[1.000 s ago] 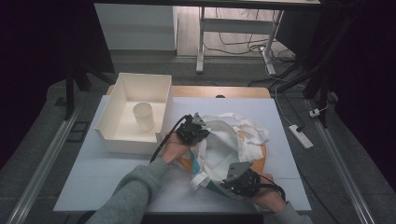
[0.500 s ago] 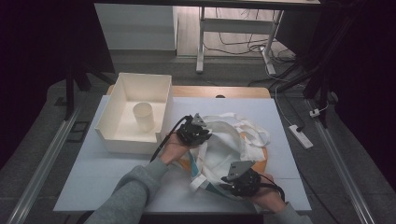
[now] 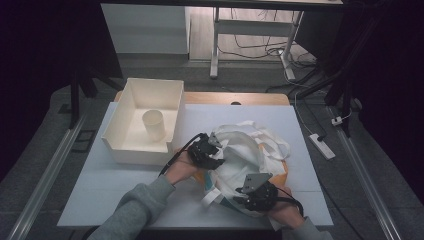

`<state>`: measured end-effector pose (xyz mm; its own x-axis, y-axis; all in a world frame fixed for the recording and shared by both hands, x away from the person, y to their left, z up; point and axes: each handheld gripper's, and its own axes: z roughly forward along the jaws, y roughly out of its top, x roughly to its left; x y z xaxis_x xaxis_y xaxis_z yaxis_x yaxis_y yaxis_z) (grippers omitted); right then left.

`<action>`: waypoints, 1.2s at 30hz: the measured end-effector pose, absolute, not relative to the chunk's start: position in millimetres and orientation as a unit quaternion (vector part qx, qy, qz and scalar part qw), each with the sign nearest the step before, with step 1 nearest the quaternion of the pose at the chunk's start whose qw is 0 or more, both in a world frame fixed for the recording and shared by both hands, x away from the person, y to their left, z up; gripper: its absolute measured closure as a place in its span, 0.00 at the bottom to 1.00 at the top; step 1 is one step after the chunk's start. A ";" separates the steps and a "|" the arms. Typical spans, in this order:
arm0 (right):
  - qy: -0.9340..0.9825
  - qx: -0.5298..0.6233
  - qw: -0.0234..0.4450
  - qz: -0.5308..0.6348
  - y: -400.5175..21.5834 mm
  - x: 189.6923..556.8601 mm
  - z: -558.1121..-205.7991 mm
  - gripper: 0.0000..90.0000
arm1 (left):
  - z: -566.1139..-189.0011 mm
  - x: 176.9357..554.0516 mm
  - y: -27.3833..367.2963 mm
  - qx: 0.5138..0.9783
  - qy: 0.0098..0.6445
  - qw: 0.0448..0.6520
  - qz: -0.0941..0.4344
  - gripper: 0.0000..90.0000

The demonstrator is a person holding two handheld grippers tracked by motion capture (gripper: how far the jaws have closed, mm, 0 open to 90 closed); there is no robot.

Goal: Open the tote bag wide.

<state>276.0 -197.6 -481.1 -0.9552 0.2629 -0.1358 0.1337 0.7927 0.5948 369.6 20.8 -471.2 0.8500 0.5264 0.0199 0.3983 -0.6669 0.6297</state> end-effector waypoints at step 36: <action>0.950 0.125 0.077 0.276 -189.7 278.5 -490.3 0.96 | -474.5 366.8 60.1 0.897 0.283 0.321 0.110 0.98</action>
